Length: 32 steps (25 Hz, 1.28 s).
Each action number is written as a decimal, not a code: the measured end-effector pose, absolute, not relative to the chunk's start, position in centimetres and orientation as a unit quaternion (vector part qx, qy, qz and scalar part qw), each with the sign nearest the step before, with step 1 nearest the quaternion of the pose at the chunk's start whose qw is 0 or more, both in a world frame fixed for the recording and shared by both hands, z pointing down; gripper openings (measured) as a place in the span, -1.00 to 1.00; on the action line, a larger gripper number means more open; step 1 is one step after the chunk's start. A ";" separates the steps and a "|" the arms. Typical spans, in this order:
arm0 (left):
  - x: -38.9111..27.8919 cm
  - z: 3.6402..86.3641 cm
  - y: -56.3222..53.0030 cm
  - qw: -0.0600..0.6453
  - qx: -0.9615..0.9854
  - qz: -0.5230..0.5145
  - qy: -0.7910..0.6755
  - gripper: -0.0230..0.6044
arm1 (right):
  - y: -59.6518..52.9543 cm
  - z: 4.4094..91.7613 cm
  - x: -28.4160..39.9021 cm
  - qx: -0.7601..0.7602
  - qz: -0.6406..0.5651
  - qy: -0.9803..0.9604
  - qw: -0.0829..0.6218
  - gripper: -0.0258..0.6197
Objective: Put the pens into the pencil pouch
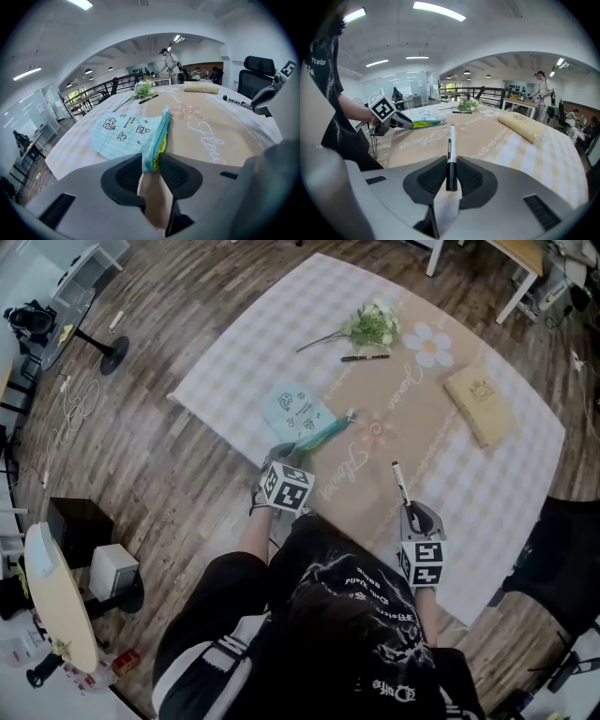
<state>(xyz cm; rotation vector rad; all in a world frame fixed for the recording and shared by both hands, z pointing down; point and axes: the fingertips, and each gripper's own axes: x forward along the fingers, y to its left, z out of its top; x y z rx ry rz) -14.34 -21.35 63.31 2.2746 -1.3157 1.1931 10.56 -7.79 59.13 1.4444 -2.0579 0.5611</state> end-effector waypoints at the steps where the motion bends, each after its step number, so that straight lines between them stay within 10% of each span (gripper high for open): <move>1: -14.4 63.4 -21.5 0.131 0.782 0.408 -0.452 -0.51 | -7.8 59.2 10.4 0.539 0.210 -0.767 0.279 -0.69; 32: -12.4 52.8 -20.4 0.245 0.823 0.200 -0.472 -0.78 | -9.8 53.9 6.3 0.461 0.111 -0.806 0.355 -0.69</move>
